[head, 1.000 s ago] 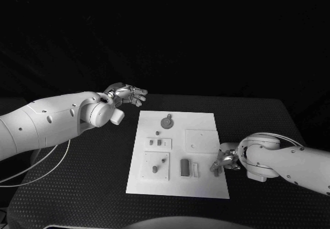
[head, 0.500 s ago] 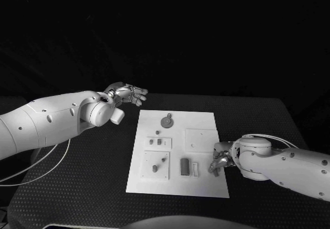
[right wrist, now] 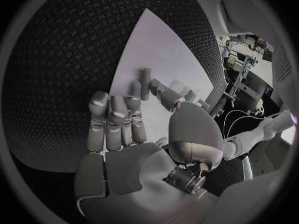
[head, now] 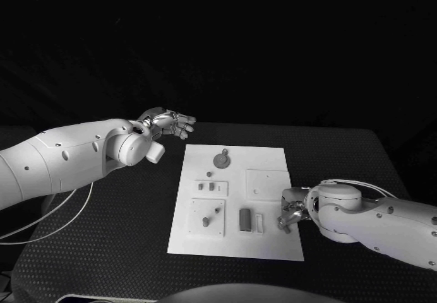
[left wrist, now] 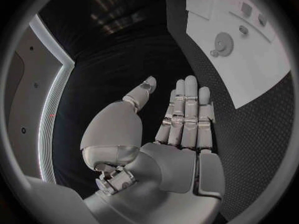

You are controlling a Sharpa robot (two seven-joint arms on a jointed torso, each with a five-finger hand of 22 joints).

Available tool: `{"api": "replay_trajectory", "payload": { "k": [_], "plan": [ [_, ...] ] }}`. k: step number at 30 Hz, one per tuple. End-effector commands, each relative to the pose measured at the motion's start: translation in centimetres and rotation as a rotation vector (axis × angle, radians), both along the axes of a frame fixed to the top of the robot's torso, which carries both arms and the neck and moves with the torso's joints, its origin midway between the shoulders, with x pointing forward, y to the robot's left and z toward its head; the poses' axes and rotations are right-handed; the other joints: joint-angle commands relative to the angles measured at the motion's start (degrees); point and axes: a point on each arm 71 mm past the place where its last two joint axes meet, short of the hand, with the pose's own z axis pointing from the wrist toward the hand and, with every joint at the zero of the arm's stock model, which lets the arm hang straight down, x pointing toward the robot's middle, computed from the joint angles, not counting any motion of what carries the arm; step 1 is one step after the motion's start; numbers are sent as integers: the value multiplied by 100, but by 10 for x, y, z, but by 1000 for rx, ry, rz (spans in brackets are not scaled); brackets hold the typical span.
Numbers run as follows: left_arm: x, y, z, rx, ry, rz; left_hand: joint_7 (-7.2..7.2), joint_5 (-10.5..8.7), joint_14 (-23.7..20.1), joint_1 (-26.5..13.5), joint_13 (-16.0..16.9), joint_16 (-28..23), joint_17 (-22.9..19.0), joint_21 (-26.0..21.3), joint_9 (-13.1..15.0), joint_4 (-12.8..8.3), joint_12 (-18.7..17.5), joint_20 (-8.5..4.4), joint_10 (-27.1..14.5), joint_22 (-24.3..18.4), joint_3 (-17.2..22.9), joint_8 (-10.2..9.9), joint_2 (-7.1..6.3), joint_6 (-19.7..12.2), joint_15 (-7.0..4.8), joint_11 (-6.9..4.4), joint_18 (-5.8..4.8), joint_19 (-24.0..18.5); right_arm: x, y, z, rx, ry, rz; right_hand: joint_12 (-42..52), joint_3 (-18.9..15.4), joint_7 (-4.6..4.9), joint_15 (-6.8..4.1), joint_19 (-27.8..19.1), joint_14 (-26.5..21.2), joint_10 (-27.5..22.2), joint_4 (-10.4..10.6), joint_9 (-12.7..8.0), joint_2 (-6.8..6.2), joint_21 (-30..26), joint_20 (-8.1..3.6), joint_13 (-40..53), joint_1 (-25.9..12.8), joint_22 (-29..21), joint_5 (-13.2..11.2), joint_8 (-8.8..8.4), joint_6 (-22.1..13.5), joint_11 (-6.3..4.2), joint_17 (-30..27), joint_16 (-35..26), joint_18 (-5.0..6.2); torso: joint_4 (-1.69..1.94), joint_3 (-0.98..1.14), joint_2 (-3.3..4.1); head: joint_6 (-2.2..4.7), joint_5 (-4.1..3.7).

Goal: Assemble the parts on the task board

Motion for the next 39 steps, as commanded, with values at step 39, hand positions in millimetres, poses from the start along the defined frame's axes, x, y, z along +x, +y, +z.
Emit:
{"api": "replay_trajectory", "payload": {
  "k": [39],
  "plan": [
    [-1, -3, 1, -5, 3, -24, 18, 12, 13, -67, -8, -30, 18, -26, -10, 42, 24, -31, -52, 13, 3, 27, 3, -35, 13, -5, 39, 36, -10, 5, -5, 310, 279, -261, 35, 534, 477, 93, 13, 15, -36, 260, -500, 234, 39, 49, -29, -449, -60, 904, -1446, -590, 87, -9, -18, 172, -2, -9, 1, 0, -11]
  ]
}}
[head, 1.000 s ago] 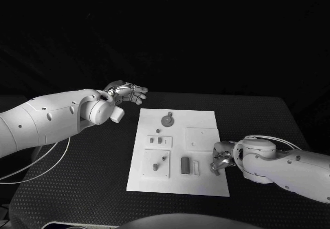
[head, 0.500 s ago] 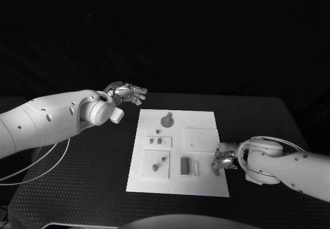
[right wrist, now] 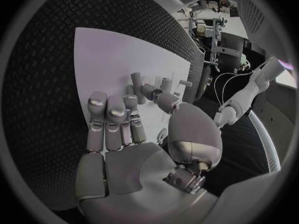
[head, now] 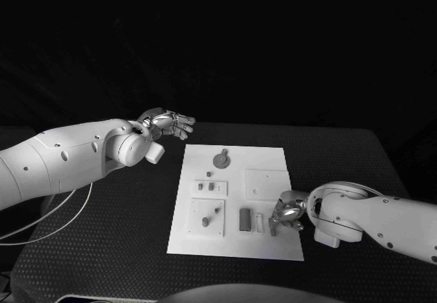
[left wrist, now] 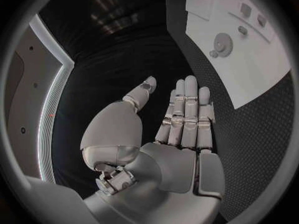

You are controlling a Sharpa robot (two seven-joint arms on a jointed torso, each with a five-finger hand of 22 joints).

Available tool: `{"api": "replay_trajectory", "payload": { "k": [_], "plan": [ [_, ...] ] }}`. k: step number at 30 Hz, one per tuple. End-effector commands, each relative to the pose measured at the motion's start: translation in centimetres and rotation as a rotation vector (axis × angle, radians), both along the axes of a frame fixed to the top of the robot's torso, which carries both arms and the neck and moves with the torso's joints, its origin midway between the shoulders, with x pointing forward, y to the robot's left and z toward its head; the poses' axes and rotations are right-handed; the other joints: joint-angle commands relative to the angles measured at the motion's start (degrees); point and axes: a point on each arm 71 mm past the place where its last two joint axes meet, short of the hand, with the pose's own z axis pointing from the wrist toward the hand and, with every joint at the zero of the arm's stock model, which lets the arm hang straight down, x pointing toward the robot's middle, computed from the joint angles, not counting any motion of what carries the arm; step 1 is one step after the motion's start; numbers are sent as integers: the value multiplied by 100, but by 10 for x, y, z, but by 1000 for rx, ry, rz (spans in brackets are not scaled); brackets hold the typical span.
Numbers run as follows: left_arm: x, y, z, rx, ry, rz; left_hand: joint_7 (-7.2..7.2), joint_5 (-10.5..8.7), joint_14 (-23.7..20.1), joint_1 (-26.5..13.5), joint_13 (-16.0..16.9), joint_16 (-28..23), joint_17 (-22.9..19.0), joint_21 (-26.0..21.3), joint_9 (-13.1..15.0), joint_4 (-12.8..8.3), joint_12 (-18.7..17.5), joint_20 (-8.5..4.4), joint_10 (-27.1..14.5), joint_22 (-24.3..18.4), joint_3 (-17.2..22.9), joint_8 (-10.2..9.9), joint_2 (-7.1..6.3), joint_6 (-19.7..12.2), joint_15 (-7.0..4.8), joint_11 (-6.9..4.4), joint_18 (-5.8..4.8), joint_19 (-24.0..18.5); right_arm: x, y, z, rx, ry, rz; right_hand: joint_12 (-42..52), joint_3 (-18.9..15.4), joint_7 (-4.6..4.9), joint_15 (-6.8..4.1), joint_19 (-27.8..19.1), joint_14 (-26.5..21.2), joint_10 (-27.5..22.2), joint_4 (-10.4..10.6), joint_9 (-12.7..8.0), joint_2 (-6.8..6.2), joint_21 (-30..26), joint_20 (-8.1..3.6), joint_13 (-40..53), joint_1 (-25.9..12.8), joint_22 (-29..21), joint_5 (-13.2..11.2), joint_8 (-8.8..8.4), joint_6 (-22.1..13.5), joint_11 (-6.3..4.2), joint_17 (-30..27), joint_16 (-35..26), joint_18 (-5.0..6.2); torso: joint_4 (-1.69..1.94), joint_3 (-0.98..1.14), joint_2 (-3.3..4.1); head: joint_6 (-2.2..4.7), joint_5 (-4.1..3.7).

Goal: Assemble the parts on the task board

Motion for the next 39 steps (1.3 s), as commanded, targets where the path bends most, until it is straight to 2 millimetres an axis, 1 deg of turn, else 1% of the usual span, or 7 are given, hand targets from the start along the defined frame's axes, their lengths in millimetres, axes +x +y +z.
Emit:
{"api": "replay_trajectory", "payload": {
  "k": [1, 2, 6, 10, 15, 30, 39],
  "plan": [
    [0, -3, 1, -7, -2, -22, 18, 12, 13, -66, -8, -30, 9, -26, -6, 42, 25, -31, -52, 9, 3, 27, 3, -35, 13, -5, 39, 36, -3, 3, -5, 18, 51, -38, 35, -43, 271, -12, 26, 20, 30, -1, -5, 10, 12, -11, -7, -68, -10, -32, 26, -223, -7, -4, -1, 258, -8, -2, -1, 0, -3],
    [0, -4, 1, -7, -2, -23, 18, 12, 13, -66, -8, -30, 10, -26, -6, 42, 25, -31, -52, 9, 3, 27, 3, -35, 13, -5, 40, 36, -2, 5, -5, 18, 50, -37, 35, -51, 271, -12, 25, 20, 27, -2, -8, 11, 12, -12, -7, -77, -11, -31, 28, -222, -7, -3, -2, 258, -8, -4, -2, 4, -4],
    [0, -4, 1, -7, -2, -24, 19, 12, 13, -66, -8, -31, 11, -27, -6, 42, 25, -31, -53, 10, 4, 27, 2, -35, 13, -5, 40, 36, 1, 11, -6, 12, 38, -44, 38, -74, 269, -14, 24, 19, 22, -4, -17, 14, 13, -14, -6, -102, -13, -29, 36, -216, -9, -2, 0, 258, -6, 3, 0, 13, -11],
    [-1, -4, 1, -7, -1, -25, 19, 12, 13, -65, -8, -32, 12, -27, -6, 43, 25, -31, -54, 11, 4, 27, 2, -35, 13, -5, 40, 36, 3, 12, -6, 10, 28, -50, 45, -111, 266, -18, 28, 20, 17, -5, -33, 15, 17, -20, -4, -138, -16, -77, 46, -210, -13, 1, 3, 258, 6, 7, 5, 10, -6],
    [-1, -4, 1, -7, -1, -25, 19, 12, 13, -65, -9, -34, 14, -28, -6, 44, 26, -31, -56, 12, 4, 28, 1, -36, 14, -4, 40, 37, 4, 15, -5, 22, 16, -51, 48, -131, 263, -21, 28, 18, 10, 2, -51, 16, 17, -26, -5, -164, -22, -144, 55, -209, -15, 2, 2, 258, -3, 4, 0, 7, 7],
    [-1, -4, 1, -7, 0, -27, 19, 12, 13, -67, -9, -37, 17, -30, -6, 47, 27, -30, -58, 15, 4, 28, 1, -36, 14, -3, 39, 37, 7, 20, -9, 16, 30, -38, 53, -168, 263, -24, 29, 15, -1, 15, -78, -1, 16, -34, -6, -204, -30, -230, 62, -218, -16, 4, 1, 258, 2, 5, 2, -6, 36],
    [-1, -4, 1, -7, 2, -29, 20, 12, 12, -70, -10, -40, 21, -32, -7, 51, 29, -30, -60, 17, 3, 28, 0, -37, 15, -3, 39, 37, 6, 22, -11, 17, 39, -34, 57, -195, 262, -23, 26, 12, -9, 27, -91, 2, 15, -35, -5, -234, -35, -258, 72, -213, -16, 6, 1, 258, -4, 4, 0, -16, 49]
  ]
}}
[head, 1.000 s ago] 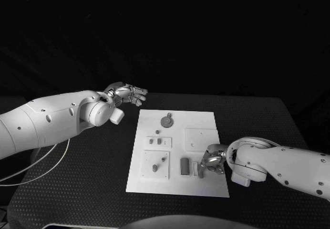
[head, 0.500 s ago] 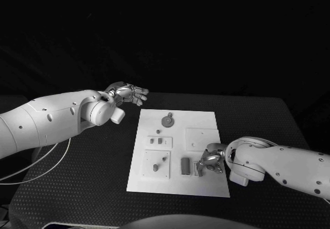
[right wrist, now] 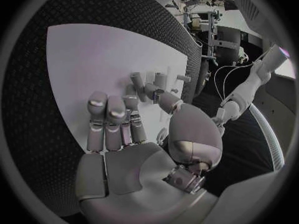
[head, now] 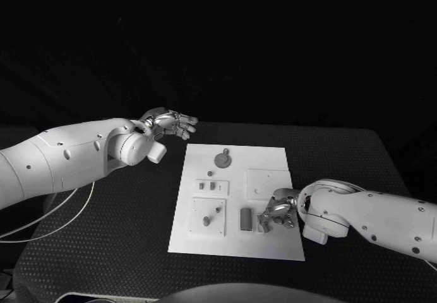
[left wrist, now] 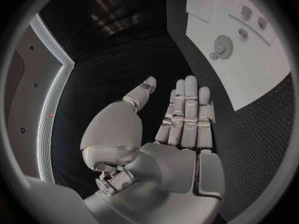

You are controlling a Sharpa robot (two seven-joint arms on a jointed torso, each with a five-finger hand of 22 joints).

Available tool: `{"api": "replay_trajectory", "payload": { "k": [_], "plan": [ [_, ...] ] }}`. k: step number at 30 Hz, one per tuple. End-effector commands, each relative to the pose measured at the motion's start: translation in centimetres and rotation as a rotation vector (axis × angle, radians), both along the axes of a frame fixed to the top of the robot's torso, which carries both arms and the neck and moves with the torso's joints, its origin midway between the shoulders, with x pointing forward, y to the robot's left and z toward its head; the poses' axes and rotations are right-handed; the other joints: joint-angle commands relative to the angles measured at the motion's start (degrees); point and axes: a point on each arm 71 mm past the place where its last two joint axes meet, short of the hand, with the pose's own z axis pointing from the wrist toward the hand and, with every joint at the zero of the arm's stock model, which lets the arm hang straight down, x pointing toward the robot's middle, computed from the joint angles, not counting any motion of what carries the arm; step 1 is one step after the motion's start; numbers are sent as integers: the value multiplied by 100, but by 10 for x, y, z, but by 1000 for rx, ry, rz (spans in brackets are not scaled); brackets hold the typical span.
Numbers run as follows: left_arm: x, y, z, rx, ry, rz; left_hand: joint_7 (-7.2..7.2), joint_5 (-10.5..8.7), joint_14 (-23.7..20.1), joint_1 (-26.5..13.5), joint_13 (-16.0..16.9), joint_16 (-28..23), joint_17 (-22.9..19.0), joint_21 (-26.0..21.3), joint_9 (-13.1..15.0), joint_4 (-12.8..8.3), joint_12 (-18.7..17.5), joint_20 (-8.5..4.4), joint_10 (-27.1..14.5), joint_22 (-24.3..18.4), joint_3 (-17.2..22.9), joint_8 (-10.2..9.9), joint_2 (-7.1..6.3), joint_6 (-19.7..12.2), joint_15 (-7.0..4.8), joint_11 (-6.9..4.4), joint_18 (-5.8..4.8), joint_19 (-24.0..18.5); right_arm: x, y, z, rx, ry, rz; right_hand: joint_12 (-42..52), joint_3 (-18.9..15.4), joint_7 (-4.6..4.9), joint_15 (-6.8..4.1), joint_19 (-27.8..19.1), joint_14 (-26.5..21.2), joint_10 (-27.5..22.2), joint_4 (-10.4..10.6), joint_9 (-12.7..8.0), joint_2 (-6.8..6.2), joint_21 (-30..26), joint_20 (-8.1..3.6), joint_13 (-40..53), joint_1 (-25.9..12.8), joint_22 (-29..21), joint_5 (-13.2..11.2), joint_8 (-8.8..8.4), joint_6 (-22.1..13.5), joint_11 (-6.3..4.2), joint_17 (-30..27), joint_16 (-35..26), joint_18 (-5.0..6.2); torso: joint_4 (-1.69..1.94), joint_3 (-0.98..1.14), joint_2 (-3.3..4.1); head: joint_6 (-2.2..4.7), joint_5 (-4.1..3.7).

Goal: Assemble the parts on the task board

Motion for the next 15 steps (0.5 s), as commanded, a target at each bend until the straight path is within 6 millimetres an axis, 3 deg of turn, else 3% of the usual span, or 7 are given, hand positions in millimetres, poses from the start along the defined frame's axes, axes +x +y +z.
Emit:
{"api": "replay_trajectory", "payload": {
  "k": [1, 9, 15],
  "plan": [
    [0, -3, 1, -6, -2, -20, 20, 12, 12, -70, -10, -40, 6, -32, -7, 35, 29, -29, -40, 7, -13, 28, 0, -37, 15, 17, 39, 37, -3, 0, -6, -13, 12, 5, 35, -43, 240, -25, -13, 12, -11, 14, -618, 9, 16, -35, -6, -69, -5, -41, -34, -219, -17, 6, 1, 256, -4, 1, -1, -3, 5],
    [0, -2, 1, -5, -1, -21, 20, 11, 12, -73, -11, -42, 9, -34, -8, 39, 30, -29, -42, 8, -13, 29, -1, -37, 15, 18, 39, 37, -3, 0, -6, -10, 8, 3, 45, -86, 237, -28, -16, 10, -19, 70, -646, -21, 14, -37, -6, -144, -15, -140, -14, -213, -20, 10, 3, 256, -6, 2, 0, -3, 11],
    [0, -2, 1, -4, 0, -22, 20, 11, 11, -74, -11, -44, 10, -35, -8, 40, 30, -29, -44, 10, -14, 29, -1, -38, 15, 18, 39, 37, -4, 1, -6, -5, 11, 11, 53, -102, 226, -36, -22, 9, -24, 199, -689, -96, 16, -44, -12, -286, -27, -396, 21, -193, -30, 14, 3, 256, -6, 1, -1, -8, 10]
  ]
}}
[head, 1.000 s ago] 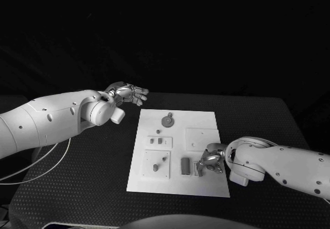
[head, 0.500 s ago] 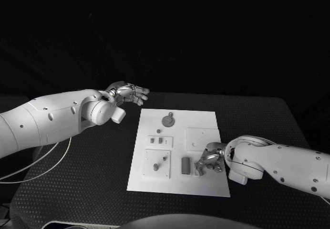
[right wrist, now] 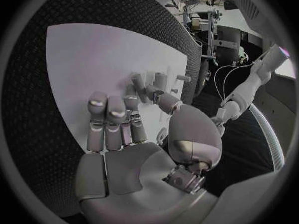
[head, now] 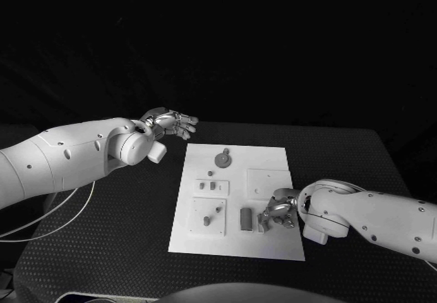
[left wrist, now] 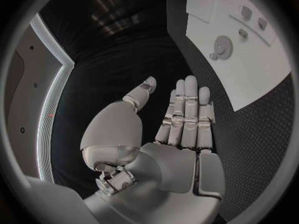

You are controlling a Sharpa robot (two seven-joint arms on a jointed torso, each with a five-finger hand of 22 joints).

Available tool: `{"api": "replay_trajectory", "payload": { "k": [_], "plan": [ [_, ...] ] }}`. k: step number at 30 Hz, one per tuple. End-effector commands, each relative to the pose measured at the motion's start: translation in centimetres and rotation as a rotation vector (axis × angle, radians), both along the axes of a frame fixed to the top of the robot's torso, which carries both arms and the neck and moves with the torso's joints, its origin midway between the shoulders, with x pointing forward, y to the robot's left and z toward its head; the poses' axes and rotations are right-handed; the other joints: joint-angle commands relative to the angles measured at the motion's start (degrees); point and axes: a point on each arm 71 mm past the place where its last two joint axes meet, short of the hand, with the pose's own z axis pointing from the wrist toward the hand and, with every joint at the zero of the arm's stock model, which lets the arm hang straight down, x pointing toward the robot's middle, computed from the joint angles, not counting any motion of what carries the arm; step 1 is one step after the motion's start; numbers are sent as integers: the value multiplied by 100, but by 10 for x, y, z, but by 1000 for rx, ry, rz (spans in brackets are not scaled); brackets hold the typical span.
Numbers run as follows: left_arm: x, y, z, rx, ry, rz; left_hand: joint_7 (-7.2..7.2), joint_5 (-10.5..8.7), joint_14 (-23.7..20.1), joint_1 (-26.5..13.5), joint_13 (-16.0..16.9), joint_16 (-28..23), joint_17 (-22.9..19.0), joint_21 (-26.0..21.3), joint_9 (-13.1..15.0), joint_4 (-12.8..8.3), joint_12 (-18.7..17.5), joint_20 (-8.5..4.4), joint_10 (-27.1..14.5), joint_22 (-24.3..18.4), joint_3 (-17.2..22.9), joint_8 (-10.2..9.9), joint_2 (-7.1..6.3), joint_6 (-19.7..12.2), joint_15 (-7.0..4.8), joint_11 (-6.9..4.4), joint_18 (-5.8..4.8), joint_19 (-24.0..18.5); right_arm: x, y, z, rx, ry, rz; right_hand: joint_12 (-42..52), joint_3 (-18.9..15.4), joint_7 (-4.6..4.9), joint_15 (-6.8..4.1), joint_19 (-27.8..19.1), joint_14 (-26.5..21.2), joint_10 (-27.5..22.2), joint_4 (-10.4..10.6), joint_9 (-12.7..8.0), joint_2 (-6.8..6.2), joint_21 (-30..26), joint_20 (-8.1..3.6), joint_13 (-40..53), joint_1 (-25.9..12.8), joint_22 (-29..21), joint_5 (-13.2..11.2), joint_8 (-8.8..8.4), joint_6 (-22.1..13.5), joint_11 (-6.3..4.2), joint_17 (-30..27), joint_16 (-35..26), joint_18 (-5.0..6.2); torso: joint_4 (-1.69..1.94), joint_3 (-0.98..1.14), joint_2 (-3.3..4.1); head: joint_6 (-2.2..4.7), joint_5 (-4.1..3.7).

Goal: Assemble the parts on the task board

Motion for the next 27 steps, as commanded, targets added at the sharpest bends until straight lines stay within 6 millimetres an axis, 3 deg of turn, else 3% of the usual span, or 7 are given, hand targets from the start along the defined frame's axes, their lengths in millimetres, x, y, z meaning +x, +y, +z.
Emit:
{"api": "replay_trajectory", "payload": {
  "k": [1, 10, 16, 23, 27],
  "plan": [
    [0, -2, 1, -5, -2, -20, 28, 11, 11, -74, -6, -22, 6, -36, -8, 25, 30, -29, -22, 9, 2, 29, -2, -30, 16, -4, 39, 37, -4, 2, -5, -6, 14, 15, 30, 9, 222, -38, -16, 9, -25, 71, -695, -26, 17, -40, -10, -87, -10, -91, 28, -188, -32, 8, 3, 255, -1, 0, 0, -5, -1],
    [0, -2, 1, -4, -2, -20, 27, 12, 8, -72, -7, -26, 8, -38, -8, 25, 30, -29, -24, 11, 3, 30, -3, -30, 16, -4, 39, 35, -5, 2, -6, -4, 26, 27, 36, 35, 206, -52, -17, 8, -26, 218, -732, -197, 22, -49, -18, -217, -22, -351, 82, -146, -48, 10, 2, 255, -1, 1, 0, -14, -5],
    [0, -3, 1, -4, -1, -21, 27, 12, 6, -70, -8, -29, 9, -39, -8, 25, 31, -28, -25, 12, 4, 30, -3, -31, 17, -3, 39, 35, -7, 3, -6, -5, 39, 40, 36, 49, 196, -58, -19, 5, -29, 258, -736, -211, 27, -51, -21, -243, -23, -393, 112, -112, -56, 11, 1, 255, -4, 1, -2, -26, -10],
    [0, -2, 1, -3, -1, -21, 27, 12, 5, -69, -8, -31, 11, -41, -8, 25, 31, -28, -28, 14, 5, 30, -3, -31, 18, -3, 39, 34, -8, 3, -6, -7, 40, 52, 40, 62, 158, -85, -29, 2, -26, 263, -726, -147, 37, -53, -25, -254, -22, -400, 201, 16, -91, 15, 4, 255, -5, 4, -2, -38, -10],
    [0, -2, 1, -3, -1, -21, 27, 12, 5, -69, -8, -32, 12, -42, -8, 26, 32, -28, -28, 14, 5, 30, -4, -31, 18, -3, 39, 34, -8, 2, -6, -13, 32, 56, 42, 52, 119, -113, -36, 4, -9, 229, -716, -19, 53, -50, -32, -276, -17, -346, 281, 135, -127, 16, 7, 255, -3, 4, -1, -38, -12]
  ]
}}
